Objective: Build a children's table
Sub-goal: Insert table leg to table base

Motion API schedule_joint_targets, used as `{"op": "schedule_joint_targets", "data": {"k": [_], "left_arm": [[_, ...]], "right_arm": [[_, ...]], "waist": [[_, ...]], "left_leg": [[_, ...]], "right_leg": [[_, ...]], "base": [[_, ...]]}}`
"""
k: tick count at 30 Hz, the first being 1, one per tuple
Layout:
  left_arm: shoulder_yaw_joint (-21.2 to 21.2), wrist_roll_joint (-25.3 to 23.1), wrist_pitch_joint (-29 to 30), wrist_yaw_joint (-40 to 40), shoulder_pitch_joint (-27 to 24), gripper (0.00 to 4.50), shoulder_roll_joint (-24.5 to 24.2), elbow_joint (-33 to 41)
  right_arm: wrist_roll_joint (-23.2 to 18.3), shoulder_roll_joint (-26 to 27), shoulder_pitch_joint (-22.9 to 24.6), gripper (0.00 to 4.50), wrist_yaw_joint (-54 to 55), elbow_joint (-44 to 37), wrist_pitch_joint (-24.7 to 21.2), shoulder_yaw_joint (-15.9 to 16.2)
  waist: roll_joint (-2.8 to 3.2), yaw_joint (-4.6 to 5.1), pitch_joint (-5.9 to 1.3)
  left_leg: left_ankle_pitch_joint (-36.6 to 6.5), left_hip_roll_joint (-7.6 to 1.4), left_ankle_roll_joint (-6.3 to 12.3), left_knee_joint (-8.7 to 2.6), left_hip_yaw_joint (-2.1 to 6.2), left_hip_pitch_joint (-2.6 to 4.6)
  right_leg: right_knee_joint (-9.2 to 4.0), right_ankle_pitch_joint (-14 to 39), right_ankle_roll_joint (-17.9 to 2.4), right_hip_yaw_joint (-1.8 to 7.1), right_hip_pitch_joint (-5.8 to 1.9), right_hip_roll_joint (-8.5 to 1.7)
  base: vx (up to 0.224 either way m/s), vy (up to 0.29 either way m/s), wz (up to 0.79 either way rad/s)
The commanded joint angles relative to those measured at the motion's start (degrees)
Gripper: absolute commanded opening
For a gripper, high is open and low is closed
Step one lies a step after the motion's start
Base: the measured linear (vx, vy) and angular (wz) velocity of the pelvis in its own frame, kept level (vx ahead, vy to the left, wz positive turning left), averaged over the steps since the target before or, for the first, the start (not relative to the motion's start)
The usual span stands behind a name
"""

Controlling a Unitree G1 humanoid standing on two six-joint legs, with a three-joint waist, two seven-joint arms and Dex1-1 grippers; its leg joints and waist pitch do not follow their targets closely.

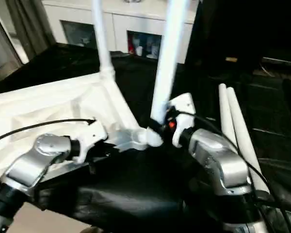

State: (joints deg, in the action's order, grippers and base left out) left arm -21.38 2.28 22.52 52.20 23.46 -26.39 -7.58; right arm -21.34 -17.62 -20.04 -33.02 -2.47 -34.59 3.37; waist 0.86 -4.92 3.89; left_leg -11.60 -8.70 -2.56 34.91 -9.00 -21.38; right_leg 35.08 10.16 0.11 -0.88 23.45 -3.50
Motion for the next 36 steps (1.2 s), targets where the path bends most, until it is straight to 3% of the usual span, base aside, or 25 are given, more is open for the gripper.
{"op": "schedule_joint_targets", "data": {"k": [1,4,10,16,36], "left_arm": [[-0.56,0.17,-2.56,-0.04,1.79,0.0,1.29,0.95],[-1.45,-0.54,-3.42,-0.03,2.56,0.0,3.08,0.13],[-2.32,-1.28,-5.04,0.26,3.66,0.0,4.13,-1.25],[-2.17,-2.23,-5.95,0.4,4.49,0.0,4.8,-3.01],[-1.77,-2.5,-6.77,1.91,4.81,0.0,4.3,-4.05]], "right_arm": [[0.76,0.21,-2.16,1.89,-0.51,1.33,1.7,-0.04],[0.91,0.88,-4.39,1.89,-1.48,2.97,2.04,0.62],[1.74,0.87,-4.48,1.89,-2.45,5.02,3.54,1.97],[3.1,0.92,-4.14,1.89,-2.96,6.16,4.56,2.99],[5.32,2.87,-6.32,1.89,-3.1,14.7,8.65,3.57]], "waist": [[-0.8,0.14,-3.88],[-0.84,-0.1,-3.93],[-1.1,-0.18,-3.96],[-0.95,-0.11,-3.95],[-0.82,0.16,-3.78]], "left_leg": [[-6.38,-3.35,1.42,-4.33,0.48,0.57],[-6.99,-3.47,1.19,-4.25,0.16,1.01],[-6.06,-3.49,1.18,-4.3,-0.08,0.6],[-6.3,-3.46,0.94,-4.31,-0.03,0.54],[-8.38,-3.57,0.61,-4.55,0.02,0.58]], "right_leg": [[-3.41,9.1,-13.7,2.03,-2.94,-4.26],[-3.63,10.66,-12.77,2.13,-2.5,-4.13],[-3.45,9.77,-12.02,2.03,-2.69,-4.08],[-3.63,10.99,-11.48,2.01,-2.66,-4.07],[-3.81,12.4,-12.07,1.98,-2.57,-4.08]], "base": [[0.0,0.0,0.0],[0.0,0.0,0.0],[0.0,0.0,0.0],[0.0,0.0,0.0],[0.0,0.0,0.0]]}}
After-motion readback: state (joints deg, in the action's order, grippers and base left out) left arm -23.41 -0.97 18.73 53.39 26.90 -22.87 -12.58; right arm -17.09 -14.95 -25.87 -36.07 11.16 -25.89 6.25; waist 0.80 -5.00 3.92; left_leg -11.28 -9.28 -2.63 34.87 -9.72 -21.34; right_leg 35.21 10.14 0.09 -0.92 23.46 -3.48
